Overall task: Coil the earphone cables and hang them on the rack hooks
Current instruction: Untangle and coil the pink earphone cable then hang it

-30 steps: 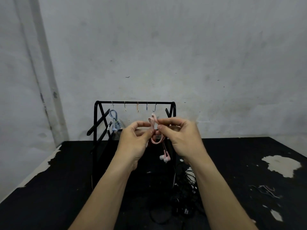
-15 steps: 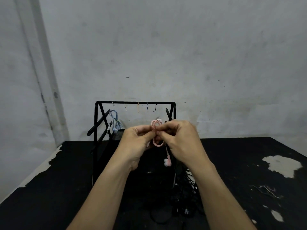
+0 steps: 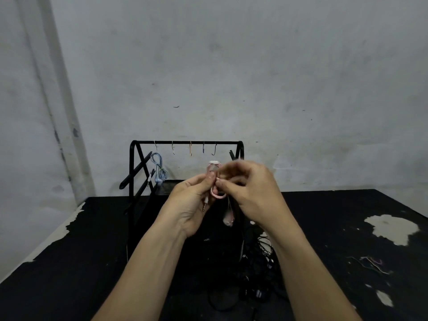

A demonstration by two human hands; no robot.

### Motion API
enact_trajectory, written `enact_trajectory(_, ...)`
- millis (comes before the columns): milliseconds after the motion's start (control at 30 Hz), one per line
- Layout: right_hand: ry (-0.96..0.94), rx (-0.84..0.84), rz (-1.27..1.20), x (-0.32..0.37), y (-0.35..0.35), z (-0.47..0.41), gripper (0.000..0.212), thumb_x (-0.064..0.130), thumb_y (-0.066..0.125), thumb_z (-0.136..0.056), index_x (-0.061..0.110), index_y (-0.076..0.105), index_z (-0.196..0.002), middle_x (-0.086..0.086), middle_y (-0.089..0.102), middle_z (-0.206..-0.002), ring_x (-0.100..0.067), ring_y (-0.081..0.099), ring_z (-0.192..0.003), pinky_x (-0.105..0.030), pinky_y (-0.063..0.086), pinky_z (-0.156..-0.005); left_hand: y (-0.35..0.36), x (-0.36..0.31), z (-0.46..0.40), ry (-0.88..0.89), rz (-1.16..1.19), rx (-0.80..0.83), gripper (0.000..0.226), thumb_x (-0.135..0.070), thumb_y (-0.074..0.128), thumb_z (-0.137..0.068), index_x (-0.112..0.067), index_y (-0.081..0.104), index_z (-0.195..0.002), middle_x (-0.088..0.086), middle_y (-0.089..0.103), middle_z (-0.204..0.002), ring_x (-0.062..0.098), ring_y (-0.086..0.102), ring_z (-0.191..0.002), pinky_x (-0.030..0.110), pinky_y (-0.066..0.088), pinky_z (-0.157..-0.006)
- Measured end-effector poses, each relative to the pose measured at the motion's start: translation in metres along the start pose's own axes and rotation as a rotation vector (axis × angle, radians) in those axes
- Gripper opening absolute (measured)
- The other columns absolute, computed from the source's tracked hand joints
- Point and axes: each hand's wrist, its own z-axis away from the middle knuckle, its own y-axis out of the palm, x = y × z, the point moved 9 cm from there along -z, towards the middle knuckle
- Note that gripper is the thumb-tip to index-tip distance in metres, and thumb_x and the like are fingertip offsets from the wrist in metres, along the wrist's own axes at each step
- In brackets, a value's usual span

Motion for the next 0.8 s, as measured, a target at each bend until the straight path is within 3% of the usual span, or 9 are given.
enact_trajectory(67,0.082,-0.039,-0.152,-0.009,-0.003,0.0,0.035,0.014,0.082,-0.08,0.022,0.06,-0.105,-0.003,0.072,-0.089,-0.013,0.072,-0.074,-0.041,0.061,-0.079,0.002,-0.002,0.005,0.023,-0.042,-0.01,0.01,-0.009,0.06,-0.093,-0.004,0.068,-0.092,0.012,0.07,-0.073,0.016,0.065,-0.053,0.028,0.057,-0.048)
enact_trajectory(133,0.133,-0.038,-0.162,-0.015,-0.002,0.001,0.038,0.028,0.081,-0.082,0.023,0.062,-0.115,-0.001,0.072,-0.092,-0.011,0.073,-0.077,-0.038,0.06,-0.081,0.004,-0.003,0.008,0.05,-0.167,-0.011,0.013,-0.016,0.062,-0.094,-0.006,0.07,-0.094,0.022,0.071,-0.081,0.03,0.065,-0.058,0.048,0.056,-0.044)
enact_trajectory(233,0.121,-0.052,-0.142,-0.01,-0.004,0.002,0.014,0.036,0.075,-0.088,0.022,0.075,-0.091,0.004,0.073,-0.075,-0.011,0.071,-0.068,-0.038,0.06,-0.072,0.002,-0.007,0.008,0.138,-0.327,-0.023,0.011,-0.018,0.066,-0.092,-0.012,0.075,-0.092,0.026,0.07,-0.09,0.033,0.062,-0.067,0.051,0.055,-0.053)
enact_trajectory(333,0.187,-0.111,-0.186,-0.017,-0.006,0.002,0.025,0.033,0.065,-0.096,0.016,0.072,-0.079,0.003,0.07,-0.064,-0.012,0.066,-0.062,-0.038,0.054,-0.065,0.008,-0.004,0.01,0.131,-0.359,0.018,0.012,-0.019,0.064,-0.094,-0.012,0.073,-0.098,0.015,0.067,-0.076,0.039,0.063,-0.057,0.057,0.055,-0.05)
enact_trajectory(400,0.259,-0.121,-0.214,-0.025,-0.002,0.002,0.035,0.038,0.056,-0.099,0.015,0.069,-0.077,-0.003,0.07,-0.067,-0.018,0.067,-0.064,-0.044,0.054,-0.065,0.017,-0.001,0.013,0.116,-0.351,0.06,0.014,-0.018,0.061,-0.096,-0.008,0.07,-0.102,0.012,0.064,-0.07,0.036,0.061,-0.048,0.054,0.054,-0.05)
enact_trajectory(500,0.335,-0.147,-0.256,-0.035,0.002,0.003,0.041,0.048,0.05,-0.097,0.02,0.068,-0.074,0.0,0.068,-0.064,-0.019,0.066,-0.064,-0.043,0.051,-0.063,0.02,-0.002,0.01,0.191,-0.319,0.027,0.011,-0.006,0.061,-0.095,-0.004,0.071,-0.094,0.012,0.063,-0.071,0.015,0.055,-0.051,0.027,0.055,-0.049)
enact_trajectory(567,0.345,-0.139,-0.252,-0.039,0.005,0.002,0.042,0.055,0.047,-0.093,0.025,0.071,-0.076,0.003,0.068,-0.064,-0.018,0.066,-0.067,-0.045,0.053,-0.068,0.019,-0.002,0.006,0.203,-0.286,0.018,0.009,-0.002,0.061,-0.093,-0.002,0.07,-0.092,0.008,0.065,-0.07,0.009,0.054,-0.054,0.017,0.05,-0.056)
enact_trajectory(700,0.338,-0.068,-0.316,-0.036,0.01,0.001,0.04,0.049,0.051,-0.098,0.023,0.074,-0.079,-0.001,0.073,-0.073,-0.017,0.069,-0.071,-0.045,0.055,-0.078,0.013,-0.003,0.005,0.198,-0.214,-0.018,0.009,-0.003,0.064,-0.091,0.001,0.069,-0.096,0.007,0.067,-0.068,0.009,0.056,-0.051,0.018,0.052,-0.053)
enact_trajectory(800,0.29,0.042,-0.401,-0.028,0.013,0.002,0.025,0.036,0.068,-0.093,0.012,0.069,-0.087,-0.009,0.071,-0.077,-0.022,0.067,-0.068,-0.043,0.056,-0.069,0.007,-0.001,0.006,0.175,-0.194,-0.056,0.018,-0.013,0.068,-0.089,0.002,0.068,-0.099,0.01,0.066,-0.067,0.02,0.056,-0.048,0.033,0.052,-0.044)
